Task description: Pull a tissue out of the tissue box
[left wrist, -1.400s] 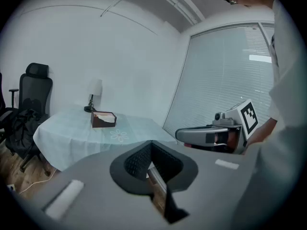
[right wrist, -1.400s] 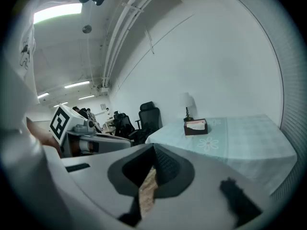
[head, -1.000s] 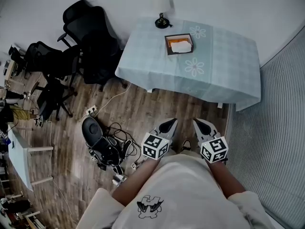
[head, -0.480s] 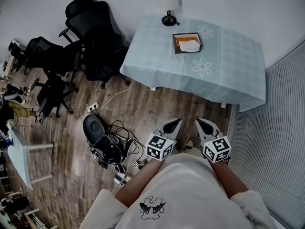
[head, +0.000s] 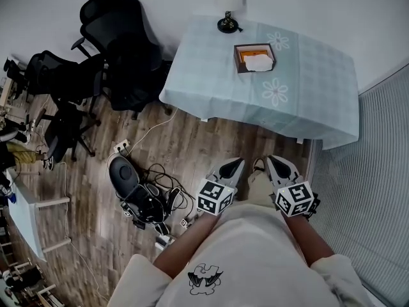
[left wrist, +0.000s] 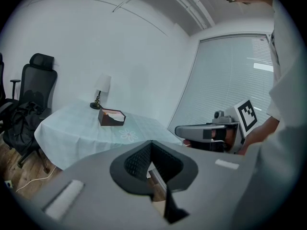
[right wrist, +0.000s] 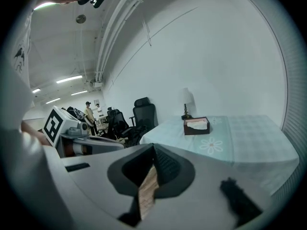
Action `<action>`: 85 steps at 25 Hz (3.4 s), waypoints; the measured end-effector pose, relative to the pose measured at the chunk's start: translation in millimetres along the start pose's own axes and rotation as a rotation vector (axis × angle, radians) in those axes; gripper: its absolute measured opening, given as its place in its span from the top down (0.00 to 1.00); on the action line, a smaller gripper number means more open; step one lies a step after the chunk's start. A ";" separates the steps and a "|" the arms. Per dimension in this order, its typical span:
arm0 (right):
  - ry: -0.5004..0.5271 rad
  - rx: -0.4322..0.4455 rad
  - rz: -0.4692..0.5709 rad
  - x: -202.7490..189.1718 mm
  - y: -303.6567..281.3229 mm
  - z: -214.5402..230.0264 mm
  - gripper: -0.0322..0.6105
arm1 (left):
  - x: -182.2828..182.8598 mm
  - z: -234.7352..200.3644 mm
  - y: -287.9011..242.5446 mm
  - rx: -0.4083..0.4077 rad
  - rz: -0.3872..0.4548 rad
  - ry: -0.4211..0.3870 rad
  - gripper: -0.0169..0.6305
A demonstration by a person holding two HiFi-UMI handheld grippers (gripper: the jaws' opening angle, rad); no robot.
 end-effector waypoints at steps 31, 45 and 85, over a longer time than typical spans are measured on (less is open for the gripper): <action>0.088 0.224 -0.086 129.9 -230.4 230.3 0.94 | 187.3 -182.0 -257.7 0.175 0.004 0.031 0.96; 0.154 0.201 -0.193 121.0 -300.0 236.7 0.81 | 180.1 -226.8 -273.7 0.179 -0.039 0.040 0.96; 0.468 0.145 -0.390 43.8 -379.4 233.5 0.65 | 93.8 -306.8 -312.3 0.267 -0.250 0.180 0.89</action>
Point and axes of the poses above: the fingertips, and each gripper's own axes: y backward along the fingers, z to its right, x out of its top, the point moved 4 cm from there along y, backward along the fingers, and after that the axes turned 5 degrees about -x, right-handed, at the moved point
